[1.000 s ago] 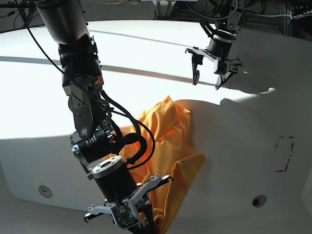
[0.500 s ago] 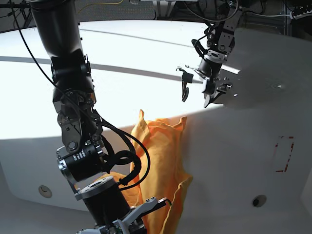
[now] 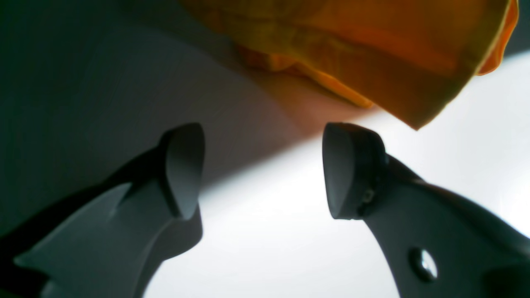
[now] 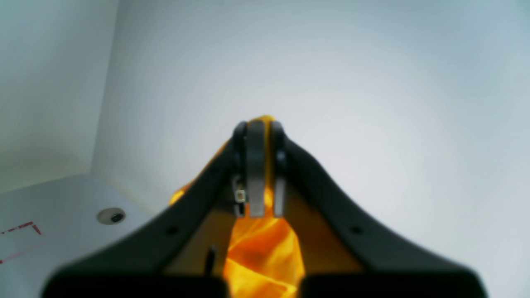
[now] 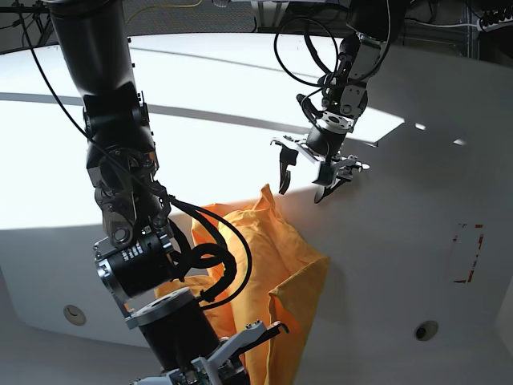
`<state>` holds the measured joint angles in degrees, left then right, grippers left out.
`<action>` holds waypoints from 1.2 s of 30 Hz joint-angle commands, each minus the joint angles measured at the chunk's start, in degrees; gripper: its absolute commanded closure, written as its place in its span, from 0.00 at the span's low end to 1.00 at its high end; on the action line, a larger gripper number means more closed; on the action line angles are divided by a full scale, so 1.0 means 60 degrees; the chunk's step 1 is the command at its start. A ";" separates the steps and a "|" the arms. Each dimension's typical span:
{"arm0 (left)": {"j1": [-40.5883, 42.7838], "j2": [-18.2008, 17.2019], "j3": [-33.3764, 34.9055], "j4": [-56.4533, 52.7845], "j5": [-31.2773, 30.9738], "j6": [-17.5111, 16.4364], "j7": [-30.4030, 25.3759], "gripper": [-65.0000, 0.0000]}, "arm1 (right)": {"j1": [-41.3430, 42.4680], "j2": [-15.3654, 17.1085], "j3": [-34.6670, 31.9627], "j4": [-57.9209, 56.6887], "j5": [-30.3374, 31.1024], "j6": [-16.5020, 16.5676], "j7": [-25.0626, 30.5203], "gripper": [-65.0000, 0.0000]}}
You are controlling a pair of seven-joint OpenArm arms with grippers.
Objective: Fold the T-shirt properly
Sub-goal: 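Lower the open left gripper onto the hanging shirt's edge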
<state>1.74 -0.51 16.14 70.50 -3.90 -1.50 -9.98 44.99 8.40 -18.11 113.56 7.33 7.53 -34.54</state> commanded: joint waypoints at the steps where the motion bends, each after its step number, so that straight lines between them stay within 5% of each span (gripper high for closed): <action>1: -0.0312 0.0269 -0.0016 -0.0080 0.0028 0.0037 -0.0278 0.37 | 0.0377 -0.0001 0.0066 0.0114 -0.0057 -0.0119 0.0358 0.99; 15: -0.0443 0.0357 0.1288 -0.0299 -0.0031 0.0037 -0.0278 0.37 | 0.0391 -0.0031 0.0066 0.0143 -0.0057 -0.0119 0.0358 0.99; 36: -0.0546 0.0957 0.1346 -0.0842 -0.0046 0.0022 -0.0322 0.37 | 0.0303 -0.0045 0.0051 0.0129 -0.0043 -0.0119 0.0358 0.99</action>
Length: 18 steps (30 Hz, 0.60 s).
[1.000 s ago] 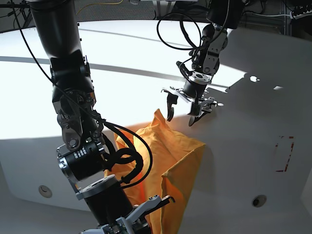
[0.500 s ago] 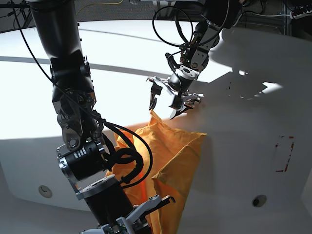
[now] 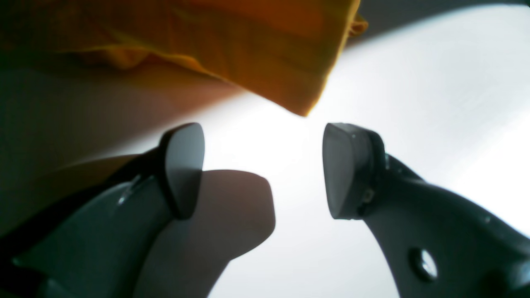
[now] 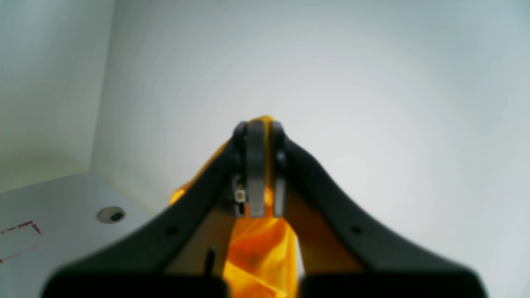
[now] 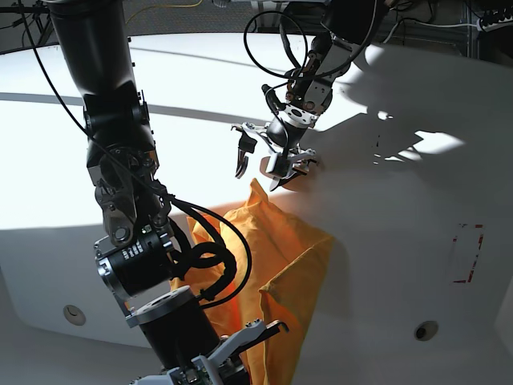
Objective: Fold the T-shirt properly
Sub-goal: 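Lower the open left gripper onto the hanging shirt's edge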
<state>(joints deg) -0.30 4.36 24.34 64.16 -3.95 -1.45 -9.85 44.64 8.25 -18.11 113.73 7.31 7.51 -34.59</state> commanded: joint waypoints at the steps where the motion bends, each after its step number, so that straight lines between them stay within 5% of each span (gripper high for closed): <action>1: -0.0207 0.0145 -0.0020 0.0259 -0.0038 0.0015 -0.0344 0.37 | 0.0362 -0.0020 0.0051 0.0100 -0.0039 -0.0116 0.0366 0.99; 18: 0.0320 0.0174 -0.0020 0.1299 -0.0038 0.0015 -0.0300 0.37 | 0.0362 -0.0020 0.0051 0.0085 -0.0039 -0.0116 0.0366 0.99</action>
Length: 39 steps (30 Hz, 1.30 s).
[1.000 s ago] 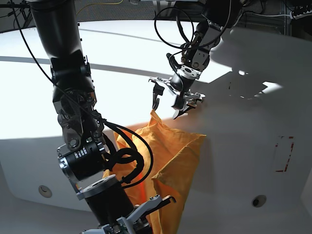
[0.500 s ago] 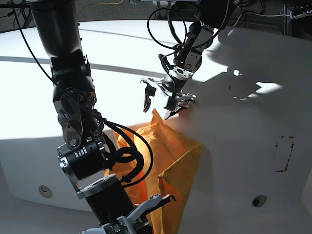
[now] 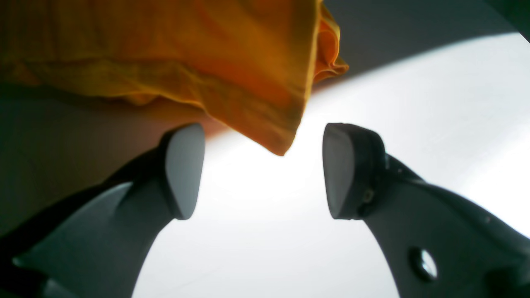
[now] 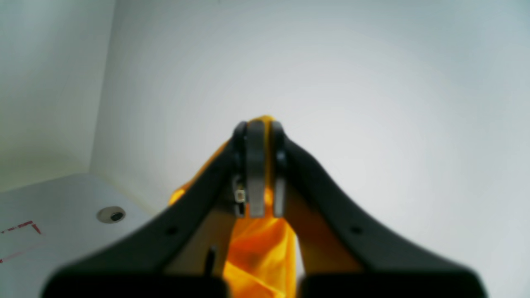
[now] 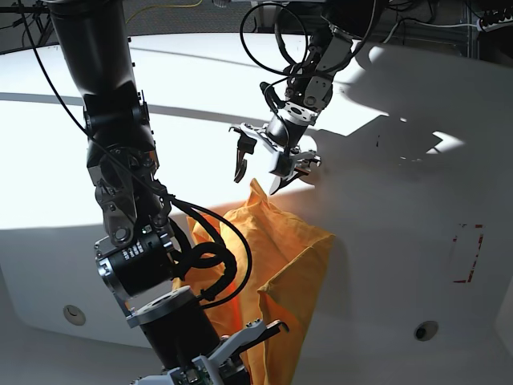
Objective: Fold the T-shirt properly
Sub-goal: 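Lower the open left gripper onto the hanging shirt's edge, then close the left gripper on the shirt edge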
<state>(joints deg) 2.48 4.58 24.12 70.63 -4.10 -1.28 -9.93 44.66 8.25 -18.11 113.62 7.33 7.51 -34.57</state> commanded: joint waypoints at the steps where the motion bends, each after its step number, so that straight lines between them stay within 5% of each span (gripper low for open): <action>1: -0.0157 0.0138 0.0017 0.0221 -0.0013 -0.0014 -0.0286 0.37 | 0.0343 -0.0020 0.0066 0.0103 -0.0043 -0.0116 0.0362 0.99; 33: -0.0860 0.0737 0.0061 0.0133 0.0002 0.0059 -0.0286 0.39 | 0.0138 0.0009 0.0110 0.0118 -0.0057 -0.0116 0.0362 0.99; 35: -0.0978 0.0737 0.0031 0.0089 0.0002 0.0059 -0.0139 0.44 | 0.0124 -0.0005 0.0095 0.0118 -0.0057 -0.0116 0.0362 0.99; 39: -0.1227 0.0737 -0.0306 -0.0131 -0.0013 0.0059 0.0110 0.72 | 0.0036 -0.0005 0.0110 0.0118 -0.0057 -0.0116 0.0362 0.99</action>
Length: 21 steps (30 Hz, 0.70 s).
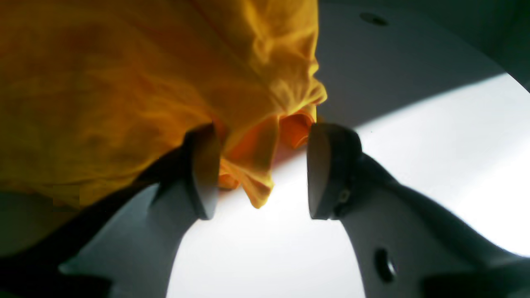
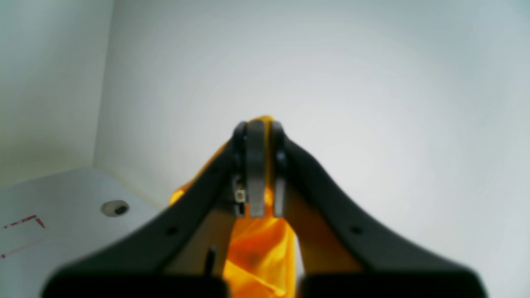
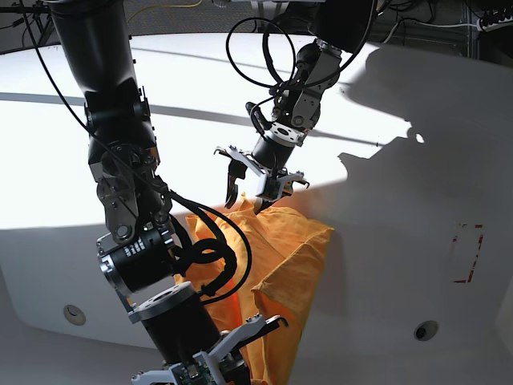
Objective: Fold the T-shirt properly
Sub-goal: 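Close the left gripper on the shirt edge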
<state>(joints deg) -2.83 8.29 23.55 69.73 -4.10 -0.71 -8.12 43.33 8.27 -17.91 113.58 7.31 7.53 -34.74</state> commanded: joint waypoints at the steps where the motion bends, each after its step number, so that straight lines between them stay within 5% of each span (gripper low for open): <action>1: -0.0371 0.0118 -0.0299 -0.0011 -0.0013 -0.0035 -0.0178 0.77 | 0.0258 -0.0009 0.0077 0.0125 -0.0054 -0.0119 0.0391 0.99; 5: -0.0488 0.0118 -0.0768 -0.0187 -0.0013 -0.0035 -0.0134 0.99 | 0.0229 -0.0009 0.0092 0.0140 -0.0054 -0.0119 0.0391 0.99; 15: -0.0459 0.0105 -0.1867 -0.0040 -0.0013 -0.0035 -0.0134 1.00 | 0.0111 0.0050 0.0487 0.0169 -0.0054 -0.0119 0.0391 0.99; 21: 0.0347 -0.0291 -0.1940 0.1718 -0.0013 -0.0035 0.0291 1.00 | 0.0024 0.0035 0.1205 0.0110 -0.0054 -0.0119 0.0391 0.99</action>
<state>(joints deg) -2.28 7.84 11.68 73.69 -4.14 -0.43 -6.35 41.45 8.40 -12.40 113.69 7.42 7.51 -34.61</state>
